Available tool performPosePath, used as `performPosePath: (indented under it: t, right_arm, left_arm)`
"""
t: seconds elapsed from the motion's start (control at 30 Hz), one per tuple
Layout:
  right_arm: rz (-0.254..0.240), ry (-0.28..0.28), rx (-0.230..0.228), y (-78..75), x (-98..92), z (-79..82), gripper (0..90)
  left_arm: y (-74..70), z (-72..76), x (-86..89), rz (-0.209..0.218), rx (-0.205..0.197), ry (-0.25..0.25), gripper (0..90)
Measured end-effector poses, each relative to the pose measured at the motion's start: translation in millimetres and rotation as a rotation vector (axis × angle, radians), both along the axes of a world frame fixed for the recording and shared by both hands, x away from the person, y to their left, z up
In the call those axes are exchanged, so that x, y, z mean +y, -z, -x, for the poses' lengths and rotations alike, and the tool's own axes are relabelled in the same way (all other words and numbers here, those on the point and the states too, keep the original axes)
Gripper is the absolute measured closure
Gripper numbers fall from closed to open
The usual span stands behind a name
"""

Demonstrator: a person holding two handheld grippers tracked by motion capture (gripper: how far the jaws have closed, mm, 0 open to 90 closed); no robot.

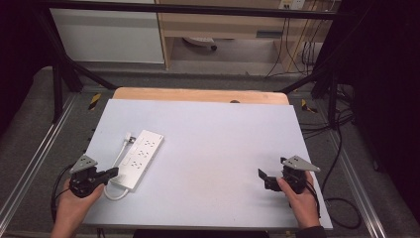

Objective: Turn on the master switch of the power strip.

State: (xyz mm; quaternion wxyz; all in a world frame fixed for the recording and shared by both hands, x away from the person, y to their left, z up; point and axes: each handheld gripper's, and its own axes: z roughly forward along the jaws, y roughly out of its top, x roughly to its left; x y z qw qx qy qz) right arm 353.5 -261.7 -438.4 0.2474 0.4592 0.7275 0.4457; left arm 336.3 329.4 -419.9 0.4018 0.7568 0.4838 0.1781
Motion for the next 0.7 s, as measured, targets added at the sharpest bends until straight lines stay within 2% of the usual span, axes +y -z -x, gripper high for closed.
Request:
performPosePath:
  t: [0.37, 0.7]
  right_arm:
    - [0.005, 0.0, -0.003, 0.0, 0.3, -0.2, 2.5]
    - [0.008, 0.0, -0.003, 0.2, 0.6, -0.3, 2.6]
  left_arm:
    - [4.7, -1.5, -0.9, -0.022, 0.04, 0.004, 90.0]
    - [5.6, -2.2, -1.6, -0.032, 0.046, 0.015, 90.0]
